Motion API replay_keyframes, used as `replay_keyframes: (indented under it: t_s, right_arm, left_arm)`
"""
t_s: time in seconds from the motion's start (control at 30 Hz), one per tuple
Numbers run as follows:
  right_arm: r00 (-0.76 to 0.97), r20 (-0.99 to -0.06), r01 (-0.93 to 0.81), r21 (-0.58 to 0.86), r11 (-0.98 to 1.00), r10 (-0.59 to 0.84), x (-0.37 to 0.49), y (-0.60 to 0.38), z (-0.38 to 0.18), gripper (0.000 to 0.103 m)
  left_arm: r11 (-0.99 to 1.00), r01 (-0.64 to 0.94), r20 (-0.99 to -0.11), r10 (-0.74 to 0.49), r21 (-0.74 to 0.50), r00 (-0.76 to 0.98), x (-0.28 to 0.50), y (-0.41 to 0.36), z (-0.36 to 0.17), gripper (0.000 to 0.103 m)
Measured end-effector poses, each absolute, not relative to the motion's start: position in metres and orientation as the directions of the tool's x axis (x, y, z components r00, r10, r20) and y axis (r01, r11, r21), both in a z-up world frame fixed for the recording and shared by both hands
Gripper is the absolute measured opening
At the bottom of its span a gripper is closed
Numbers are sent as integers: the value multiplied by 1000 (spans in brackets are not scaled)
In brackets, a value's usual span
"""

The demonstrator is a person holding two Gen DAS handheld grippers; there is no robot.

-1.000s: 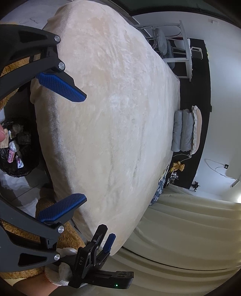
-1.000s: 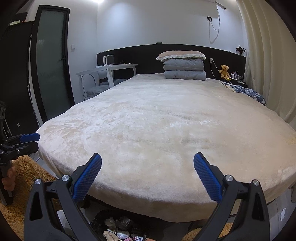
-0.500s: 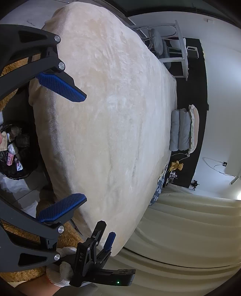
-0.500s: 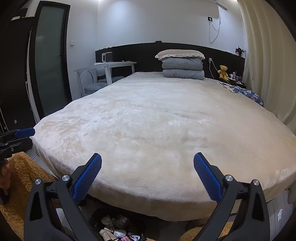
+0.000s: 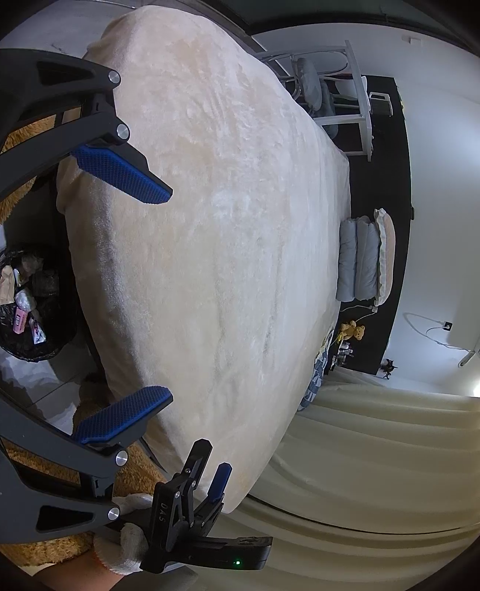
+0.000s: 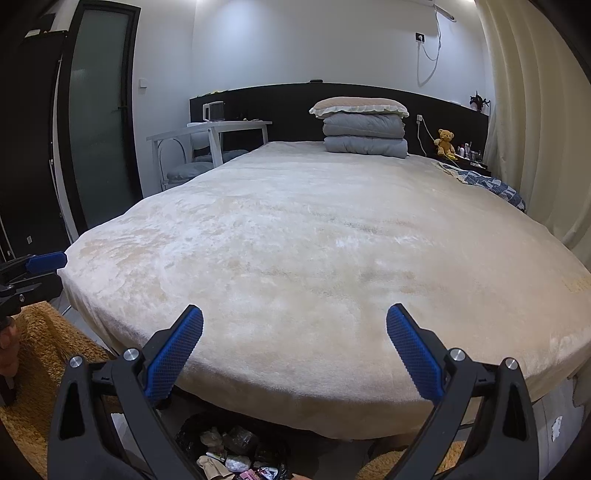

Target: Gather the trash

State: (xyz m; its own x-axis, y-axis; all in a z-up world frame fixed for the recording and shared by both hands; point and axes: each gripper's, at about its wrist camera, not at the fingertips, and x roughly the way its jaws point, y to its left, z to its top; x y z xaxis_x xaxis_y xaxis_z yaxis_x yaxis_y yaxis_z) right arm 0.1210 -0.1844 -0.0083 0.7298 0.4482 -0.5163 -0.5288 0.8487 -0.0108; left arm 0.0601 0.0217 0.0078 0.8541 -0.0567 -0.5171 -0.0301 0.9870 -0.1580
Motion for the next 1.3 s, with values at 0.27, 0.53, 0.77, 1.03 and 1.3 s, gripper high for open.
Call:
replay_keyframes:
  t_s: [0.27, 0.53, 0.77, 1.03, 1.3]
  right_arm:
    - [730, -515, -529, -11, 849, 448, 121, -184, -8, 99]
    - [732, -515, -527, -13, 850, 446, 121, -185, -9, 99]
    - [732, -516, -526, -13, 850, 445, 120, -184, -9, 99]
    - [731, -517, -527, -14, 850, 445, 120, -184, -9, 99]
    - [732, -519, -524, -15, 852, 441, 121, -185, -12, 99]
  left_arm:
    - [987, -30, -515, -56, -157, 855, 60, 22, 8, 96]
    - [987, -31, -515, -54, -155, 856, 60, 22, 8, 96]
    - [987, -32, -515, -53, -155, 856, 60, 22, 8, 96]
    - [987, -29, -512, -56, -156, 857, 60, 21, 8, 96]
    - [988, -29, -514, -54, -151, 856, 61, 22, 9, 96]
